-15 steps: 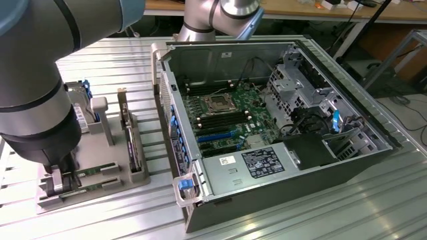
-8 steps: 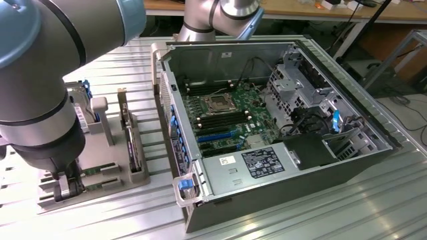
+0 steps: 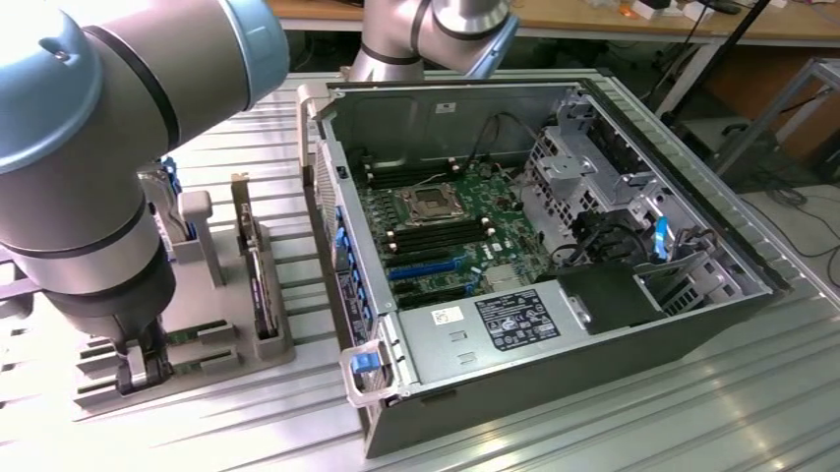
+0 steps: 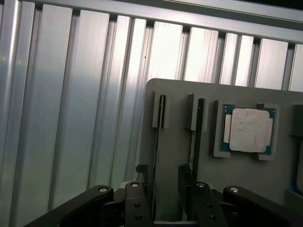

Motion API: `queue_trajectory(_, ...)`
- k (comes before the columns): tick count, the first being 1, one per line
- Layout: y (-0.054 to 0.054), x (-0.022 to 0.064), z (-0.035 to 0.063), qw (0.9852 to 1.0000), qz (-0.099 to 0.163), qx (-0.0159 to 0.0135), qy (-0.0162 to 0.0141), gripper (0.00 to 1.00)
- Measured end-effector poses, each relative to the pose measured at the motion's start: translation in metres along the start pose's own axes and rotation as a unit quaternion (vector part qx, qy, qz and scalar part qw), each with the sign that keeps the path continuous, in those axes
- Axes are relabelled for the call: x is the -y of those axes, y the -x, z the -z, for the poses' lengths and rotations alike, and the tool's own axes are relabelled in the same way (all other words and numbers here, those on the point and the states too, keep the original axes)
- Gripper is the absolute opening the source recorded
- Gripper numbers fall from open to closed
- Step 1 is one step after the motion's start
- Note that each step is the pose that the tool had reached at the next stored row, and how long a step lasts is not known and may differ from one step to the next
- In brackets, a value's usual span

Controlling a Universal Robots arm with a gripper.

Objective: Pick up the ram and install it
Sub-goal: 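Pick up the ram and move it above insertion slot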

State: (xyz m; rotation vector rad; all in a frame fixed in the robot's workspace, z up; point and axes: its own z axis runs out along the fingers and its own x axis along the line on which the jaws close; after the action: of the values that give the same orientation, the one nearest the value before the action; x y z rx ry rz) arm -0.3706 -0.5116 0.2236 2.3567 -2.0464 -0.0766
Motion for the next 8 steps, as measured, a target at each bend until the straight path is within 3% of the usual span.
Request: queue_trajectory(8, 0.000, 0.0007, -0.0161, 1.0000, 0.000, -0.0022, 0.0003, 0.39)
